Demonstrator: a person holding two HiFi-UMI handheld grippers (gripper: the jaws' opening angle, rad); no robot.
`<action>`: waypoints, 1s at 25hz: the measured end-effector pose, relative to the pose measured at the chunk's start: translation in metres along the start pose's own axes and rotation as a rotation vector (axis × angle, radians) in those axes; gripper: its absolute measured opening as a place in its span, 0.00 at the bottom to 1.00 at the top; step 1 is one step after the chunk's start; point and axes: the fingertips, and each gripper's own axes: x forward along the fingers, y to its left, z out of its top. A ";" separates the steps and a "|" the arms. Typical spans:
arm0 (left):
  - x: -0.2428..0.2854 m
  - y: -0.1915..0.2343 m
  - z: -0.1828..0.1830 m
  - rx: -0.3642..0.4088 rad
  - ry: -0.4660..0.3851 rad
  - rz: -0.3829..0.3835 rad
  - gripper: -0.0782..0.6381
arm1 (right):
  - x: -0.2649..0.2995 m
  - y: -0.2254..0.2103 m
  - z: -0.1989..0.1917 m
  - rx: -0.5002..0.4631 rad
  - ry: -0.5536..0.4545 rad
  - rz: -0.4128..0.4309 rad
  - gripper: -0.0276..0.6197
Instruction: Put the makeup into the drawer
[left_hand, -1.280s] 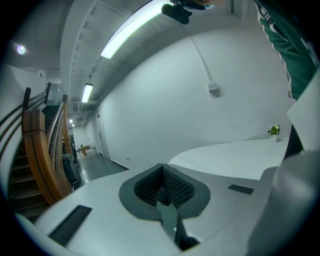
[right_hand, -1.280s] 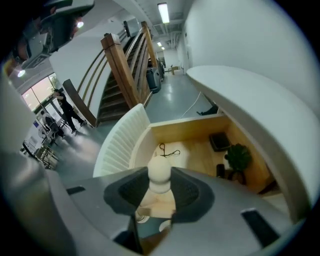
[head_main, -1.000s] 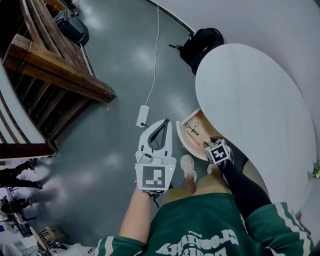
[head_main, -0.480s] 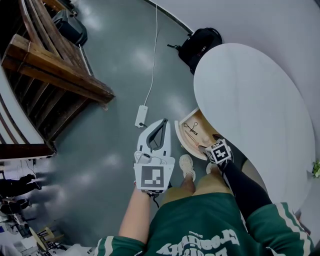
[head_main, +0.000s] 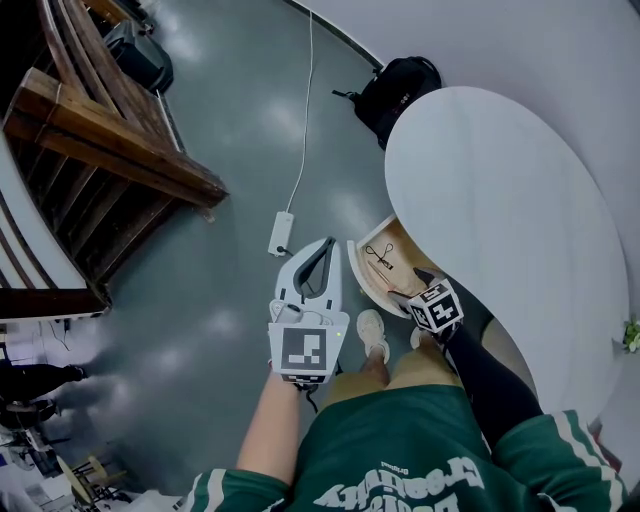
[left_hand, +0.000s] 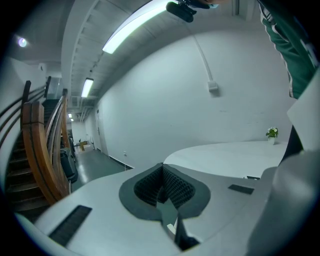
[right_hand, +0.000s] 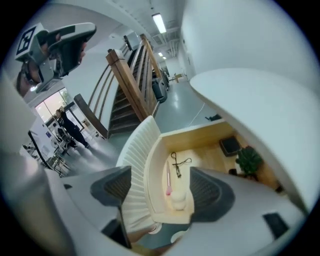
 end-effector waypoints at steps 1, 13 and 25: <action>0.000 -0.001 0.001 0.000 -0.001 -0.001 0.11 | -0.004 0.005 0.009 -0.014 -0.024 0.013 0.61; -0.003 0.010 0.023 0.022 -0.030 0.011 0.11 | -0.120 0.031 0.155 -0.158 -0.468 -0.094 0.60; 0.003 0.012 0.075 0.044 -0.123 0.004 0.11 | -0.257 0.036 0.246 -0.265 -0.770 -0.252 0.60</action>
